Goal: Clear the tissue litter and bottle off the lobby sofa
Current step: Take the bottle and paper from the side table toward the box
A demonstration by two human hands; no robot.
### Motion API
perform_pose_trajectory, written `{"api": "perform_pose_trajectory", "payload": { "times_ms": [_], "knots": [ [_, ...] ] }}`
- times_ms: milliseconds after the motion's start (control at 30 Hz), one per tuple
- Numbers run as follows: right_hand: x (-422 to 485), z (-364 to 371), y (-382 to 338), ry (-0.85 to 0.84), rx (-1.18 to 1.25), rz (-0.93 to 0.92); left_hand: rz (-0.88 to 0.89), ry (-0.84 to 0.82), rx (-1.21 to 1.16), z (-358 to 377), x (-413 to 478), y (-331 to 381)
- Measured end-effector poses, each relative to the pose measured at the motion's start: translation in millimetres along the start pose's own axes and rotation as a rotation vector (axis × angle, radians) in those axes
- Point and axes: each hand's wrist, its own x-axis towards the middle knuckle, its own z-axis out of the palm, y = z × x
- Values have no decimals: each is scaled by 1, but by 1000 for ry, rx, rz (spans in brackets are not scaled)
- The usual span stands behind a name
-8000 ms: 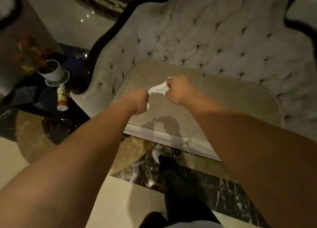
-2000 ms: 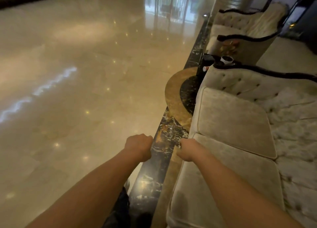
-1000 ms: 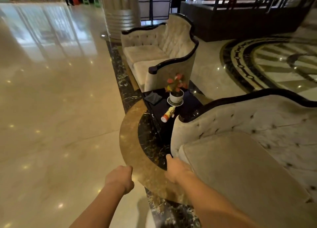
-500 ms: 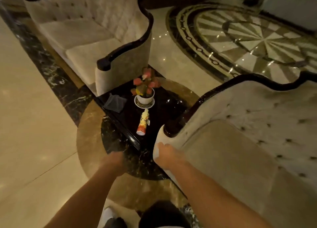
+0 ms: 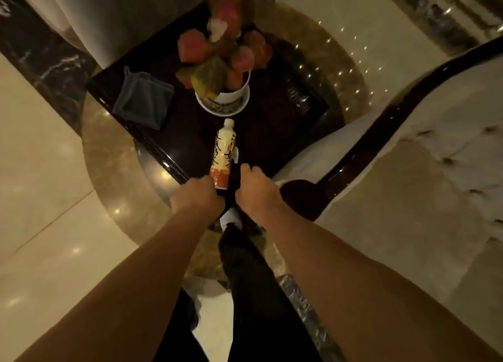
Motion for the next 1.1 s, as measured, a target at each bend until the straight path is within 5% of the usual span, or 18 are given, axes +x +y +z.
{"api": "perform_pose_trajectory", "payload": {
  "times_ms": [267, 500, 867, 1100],
  "knots": [
    [174, 68, 20, 13, 190, 111, -190, -143, -162, 66, 145, 14],
    [203, 92, 27, 132, 202, 15, -181, -107, -323, 89, 181, 2],
    [86, 53, -4, 370, 350, 178, -113, -216, -294, 36, 110, -40],
    [-111, 23, -33, 533, 497, 351, 236, -159, -97, -50, -27, -49]
  ]
}}
